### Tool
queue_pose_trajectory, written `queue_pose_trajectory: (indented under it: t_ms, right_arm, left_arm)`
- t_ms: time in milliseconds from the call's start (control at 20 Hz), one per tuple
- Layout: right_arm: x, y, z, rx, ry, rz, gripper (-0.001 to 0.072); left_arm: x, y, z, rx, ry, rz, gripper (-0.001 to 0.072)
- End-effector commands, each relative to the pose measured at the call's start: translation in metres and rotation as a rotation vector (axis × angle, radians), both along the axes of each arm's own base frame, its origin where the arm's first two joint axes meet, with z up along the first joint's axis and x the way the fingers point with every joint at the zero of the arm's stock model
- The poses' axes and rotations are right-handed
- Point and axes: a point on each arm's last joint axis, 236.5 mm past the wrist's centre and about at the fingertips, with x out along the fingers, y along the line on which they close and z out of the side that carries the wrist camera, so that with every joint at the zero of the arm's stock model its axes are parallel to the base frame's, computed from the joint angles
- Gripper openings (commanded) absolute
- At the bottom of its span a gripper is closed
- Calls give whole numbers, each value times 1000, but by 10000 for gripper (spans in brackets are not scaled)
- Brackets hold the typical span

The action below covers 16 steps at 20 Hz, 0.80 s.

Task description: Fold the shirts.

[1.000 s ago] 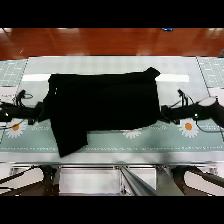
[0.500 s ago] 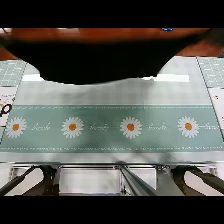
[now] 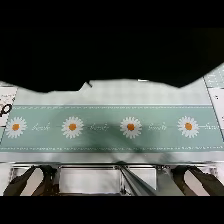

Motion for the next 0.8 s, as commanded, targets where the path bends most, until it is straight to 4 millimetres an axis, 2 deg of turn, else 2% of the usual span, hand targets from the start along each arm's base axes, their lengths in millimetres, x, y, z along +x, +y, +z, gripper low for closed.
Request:
queue_pose_trajectory:
  t_ms: [0, 100, 250, 350, 450, 550, 650, 750]
  right_arm:
    - [-49, -3, -18, -38, 34, -61, 25]
    - [-69, -2, -29, -43, 46, -79, 25]
    - [-93, -2, -28, -42, 14, -106, 25]
    - [-93, -2, -28, -22, 7, -112, 25]
    - [-79, 1, -41, 10, 47, -87, 25]
    - [-60, 9, -68, 48, 134, -35, 25]
    - [-36, 9, -106, 83, 251, -6, 25]
    - [-4, 6, -155, 126, 391, 12, 25]
  left_arm:
    - [-65, -21, 24, 88, -114, 61, 18]
    - [-94, -20, 21, 109, -119, 98, 18]
    - [-133, 2, 12, 103, -101, 171, 18]
    - [-141, 9, 0, 100, -61, 167, 18]
    - [-121, 11, -29, 100, 47, 159, 18]
    - [-89, 13, -69, 95, 179, 152, 18]
    - [-49, 15, -128, 58, 357, 148, 18]
    - [-3, 18, -186, 36, 490, 148, 18]
